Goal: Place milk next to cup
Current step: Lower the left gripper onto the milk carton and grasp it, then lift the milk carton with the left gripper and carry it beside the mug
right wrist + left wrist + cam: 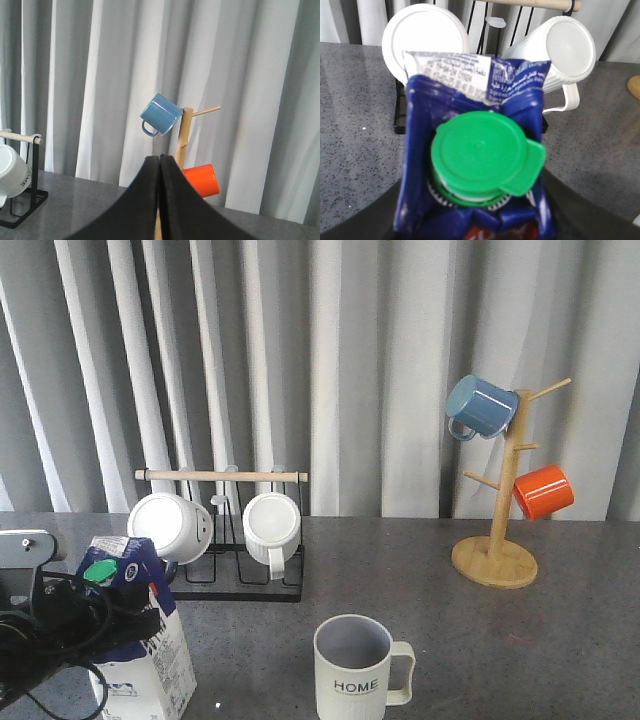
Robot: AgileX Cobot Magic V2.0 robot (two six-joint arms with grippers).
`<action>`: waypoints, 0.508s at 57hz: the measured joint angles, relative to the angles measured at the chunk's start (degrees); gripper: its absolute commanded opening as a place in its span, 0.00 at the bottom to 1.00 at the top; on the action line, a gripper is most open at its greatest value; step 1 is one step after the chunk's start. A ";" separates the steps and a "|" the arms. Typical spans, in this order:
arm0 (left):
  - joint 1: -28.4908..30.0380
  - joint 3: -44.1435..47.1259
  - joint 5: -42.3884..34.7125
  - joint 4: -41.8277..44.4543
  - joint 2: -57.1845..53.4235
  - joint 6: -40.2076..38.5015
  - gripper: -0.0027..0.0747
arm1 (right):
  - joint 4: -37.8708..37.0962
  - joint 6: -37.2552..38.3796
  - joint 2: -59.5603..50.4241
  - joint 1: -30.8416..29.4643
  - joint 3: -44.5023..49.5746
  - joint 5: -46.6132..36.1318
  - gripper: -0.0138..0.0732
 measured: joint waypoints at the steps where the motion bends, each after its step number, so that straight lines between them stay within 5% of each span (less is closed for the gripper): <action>1: 0.00 0.00 0.00 0.00 0.00 0.00 0.29 | 0.00 0.00 0.00 0.00 0.00 0.00 0.15; 29: -0.10 -0.32 -0.35 -1.97 -0.34 0.41 0.25 | 0.00 0.00 0.00 0.00 0.00 0.00 0.15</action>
